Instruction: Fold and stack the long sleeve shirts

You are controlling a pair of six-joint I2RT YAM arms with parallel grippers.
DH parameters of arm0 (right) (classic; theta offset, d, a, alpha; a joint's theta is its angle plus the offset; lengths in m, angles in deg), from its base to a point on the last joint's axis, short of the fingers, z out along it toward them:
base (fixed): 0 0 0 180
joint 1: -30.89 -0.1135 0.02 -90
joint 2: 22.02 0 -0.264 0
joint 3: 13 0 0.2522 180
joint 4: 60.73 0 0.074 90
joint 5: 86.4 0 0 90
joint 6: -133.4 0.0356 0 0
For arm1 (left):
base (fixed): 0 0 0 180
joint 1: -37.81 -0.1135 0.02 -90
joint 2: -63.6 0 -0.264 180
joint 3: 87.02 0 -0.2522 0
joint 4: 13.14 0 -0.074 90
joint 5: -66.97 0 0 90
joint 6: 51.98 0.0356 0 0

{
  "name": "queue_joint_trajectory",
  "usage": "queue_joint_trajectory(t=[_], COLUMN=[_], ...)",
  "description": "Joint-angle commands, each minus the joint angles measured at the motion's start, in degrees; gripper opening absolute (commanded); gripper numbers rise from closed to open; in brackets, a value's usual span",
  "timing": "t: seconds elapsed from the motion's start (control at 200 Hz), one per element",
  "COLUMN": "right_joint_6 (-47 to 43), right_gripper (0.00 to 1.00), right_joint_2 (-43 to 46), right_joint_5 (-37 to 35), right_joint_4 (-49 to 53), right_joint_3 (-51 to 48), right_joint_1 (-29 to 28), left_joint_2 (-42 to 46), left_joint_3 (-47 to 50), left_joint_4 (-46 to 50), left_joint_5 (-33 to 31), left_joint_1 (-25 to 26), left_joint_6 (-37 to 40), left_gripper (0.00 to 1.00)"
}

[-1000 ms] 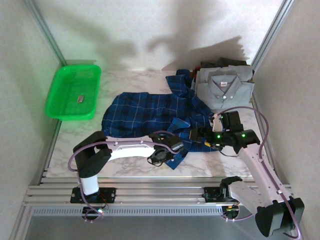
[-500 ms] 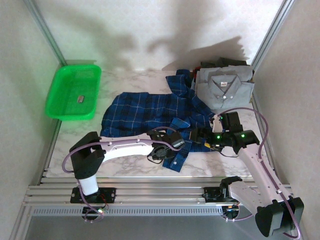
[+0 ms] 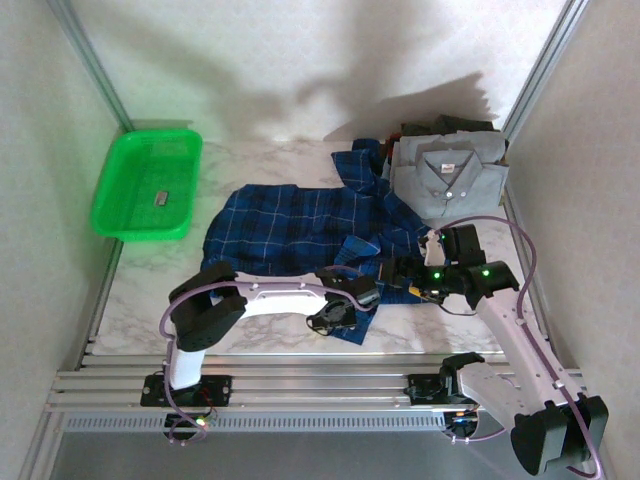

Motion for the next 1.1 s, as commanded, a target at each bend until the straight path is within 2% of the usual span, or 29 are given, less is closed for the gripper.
queue_joint_trajectory(t=[0.0,0.08,0.255,0.34,0.46,0.626,0.731,0.801,0.921,1.096], right_joint_6=[0.76,1.32,1.78,1.61,0.71,-0.41,-0.46,-0.14,0.56,0.0], right_gripper=[0.99,0.99,0.99,0.99,0.99,0.99,0.99,0.99,0.99,0.99], right_joint_2=[1.05,1.4,1.54,1.32,1.08,-0.84,-2.54,-3.27,-5.19,-7.59], right_joint_5=[0.77,0.68,0.47,0.29,-1.34,-5.85,-8.83,-10.1,-10.05,-11.93], right_joint_4=[-0.35,-0.83,-1.39,-1.24,-0.15,2.28,3.07,2.68,1.6,1.23], right_joint_3=[-0.11,-0.2,-0.2,-0.2,0.51,3.95,6.21,6.87,7.35,8.64], right_joint_1=[-0.38,-0.32,-0.37,-0.36,-0.31,-0.3,-0.22,-0.27,-0.24,-0.23], left_joint_2=[-4.33,-6.16,-8.92,-8.71,-3.87,9.87,16.9,20.07,21.27,20.48], left_joint_3=[-0.17,-1.11,-4.6,-7.2,-7.77,-4.51,-2.55,-0.45,2.41,2.6], left_joint_4=[1.37,1.68,2.91,6.34,11.7,18.07,24.88,26.56,26.34,26.01], left_joint_5=[2.65,2.93,2.88,1.24,-3.02,-10.06,-14.86,-15.83,-16.94,-16.89], left_joint_1=[1.06,1.45,1.21,1.28,1.1,0.86,-0.6,-2.31,-5.21,-5.53], left_joint_6=[0.32,1.35,5.5,8.17,10.84,16.86,19.68,22.59,27.66,31.38], left_gripper=[0.52,0.42,0.09,0.0,0.0,0.0,0.0,0.0,0.0,0.0])
